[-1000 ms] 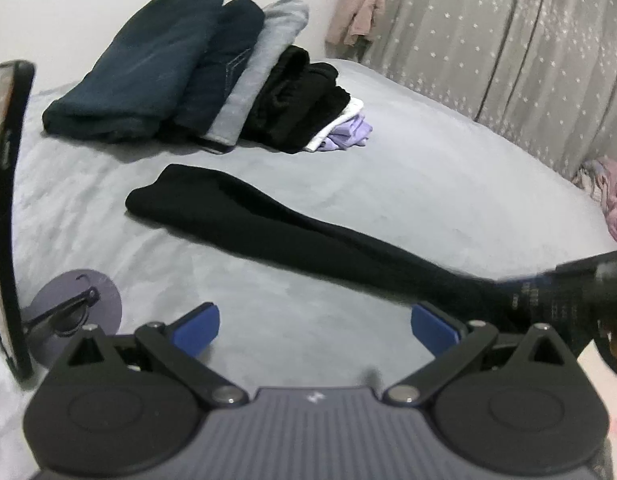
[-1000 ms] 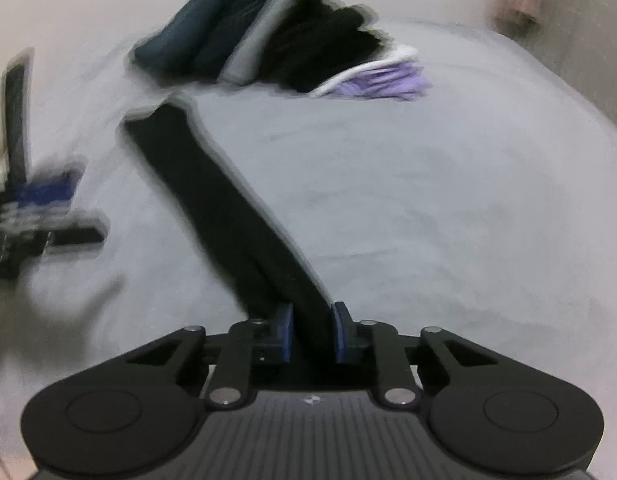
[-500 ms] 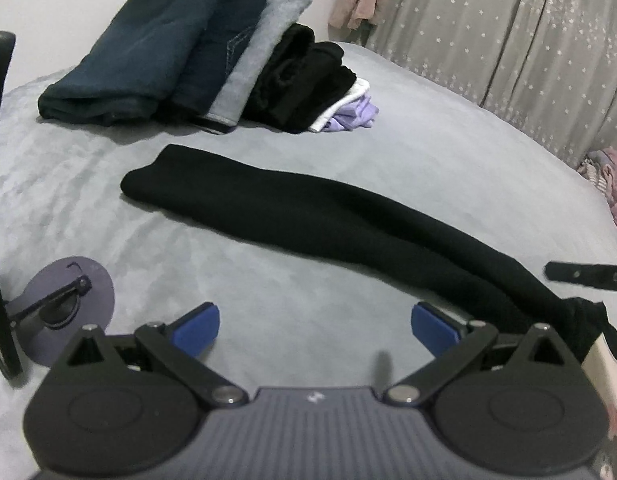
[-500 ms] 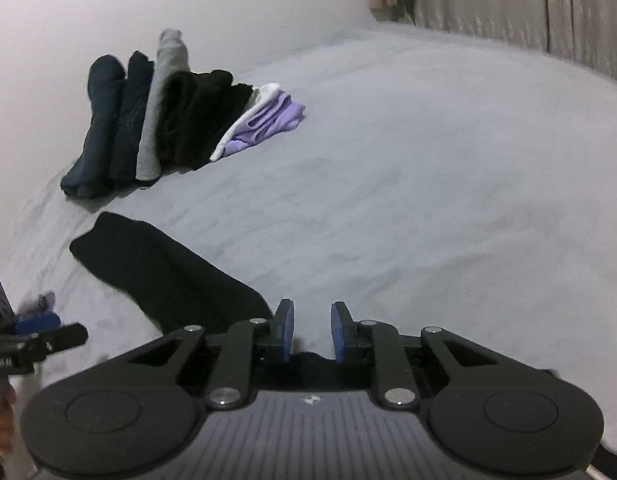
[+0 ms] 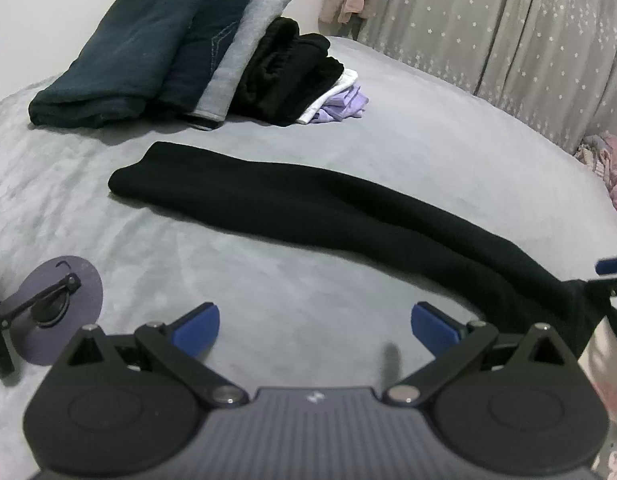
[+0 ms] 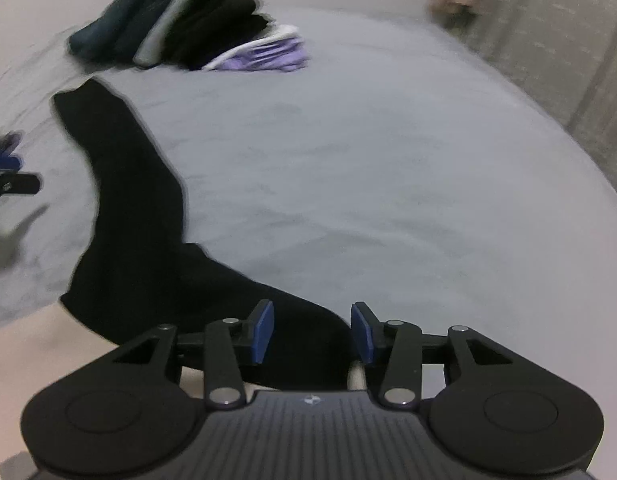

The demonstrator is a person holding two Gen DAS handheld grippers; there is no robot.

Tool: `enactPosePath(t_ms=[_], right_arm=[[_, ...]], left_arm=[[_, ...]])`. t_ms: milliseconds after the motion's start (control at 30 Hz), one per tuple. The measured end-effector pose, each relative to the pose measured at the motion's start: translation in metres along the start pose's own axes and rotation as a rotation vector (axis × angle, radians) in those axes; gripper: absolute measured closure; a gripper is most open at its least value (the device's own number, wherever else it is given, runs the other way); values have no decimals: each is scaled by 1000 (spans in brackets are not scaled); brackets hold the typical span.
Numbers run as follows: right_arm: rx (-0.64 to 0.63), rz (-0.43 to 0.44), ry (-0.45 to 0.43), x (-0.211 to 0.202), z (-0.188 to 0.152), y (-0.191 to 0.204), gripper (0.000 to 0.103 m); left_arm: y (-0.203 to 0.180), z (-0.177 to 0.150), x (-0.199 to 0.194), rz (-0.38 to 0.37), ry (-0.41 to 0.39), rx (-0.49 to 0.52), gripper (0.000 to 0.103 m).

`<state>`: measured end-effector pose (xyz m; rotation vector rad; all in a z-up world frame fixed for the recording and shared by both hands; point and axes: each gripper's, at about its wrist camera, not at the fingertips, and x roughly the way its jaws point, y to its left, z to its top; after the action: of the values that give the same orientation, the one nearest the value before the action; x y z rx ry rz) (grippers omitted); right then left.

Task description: Fold clothes

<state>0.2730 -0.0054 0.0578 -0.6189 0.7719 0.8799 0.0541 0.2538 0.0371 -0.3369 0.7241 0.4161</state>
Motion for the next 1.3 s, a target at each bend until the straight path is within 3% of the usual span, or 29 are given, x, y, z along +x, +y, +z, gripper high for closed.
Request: enactPosePath(t_ms=[100, 167, 267, 333, 367, 500, 567, 667, 700, 800, 833, 1000, 1167, 1300], right_arm=[[-19, 45, 17, 14, 9, 2, 61], [-55, 72, 87, 32, 8, 4, 61], [-38, 83, 96, 41, 4, 4, 64], [-20, 108, 73, 38, 1, 4, 89], [-22, 97, 48, 35, -1, 6, 96], [54, -49, -108, 17, -22, 6, 103], [132, -153, -139, 19, -32, 4, 103], [102, -195, -91, 32, -37, 16, 100], [86, -220, -92, 32, -35, 21, 97], [150, -245, -123, 25, -29, 18, 74], [164, -251, -150, 21, -27, 18, 74], [216, -116, -242, 10, -3, 26, 74], [70, 171, -319, 0, 14, 72, 78], [-78, 194, -292, 10, 18, 114, 83]], left_arm=[[-3, -1, 2, 8, -2, 21, 0], [-5, -1, 3, 10, -2, 29, 0], [-6, -1, 6, 13, -2, 35, 0], [-7, -2, 7, 15, -3, 39, 0], [-7, -2, 6, 15, -4, 43, 0], [-5, -1, 6, 9, -6, 32, 0], [-5, -1, 6, 10, -5, 31, 0], [-6, -1, 6, 12, -4, 35, 0], [-6, 0, 7, 10, -3, 33, 0], [-4, 1, 6, 4, -1, 22, 0], [-3, 2, 7, 2, -1, 19, 0], [0, 4, 6, 23, -6, 8, 0], [8, 7, 9, 101, -8, 18, 0], [26, 15, 11, 104, -6, -65, 0]])
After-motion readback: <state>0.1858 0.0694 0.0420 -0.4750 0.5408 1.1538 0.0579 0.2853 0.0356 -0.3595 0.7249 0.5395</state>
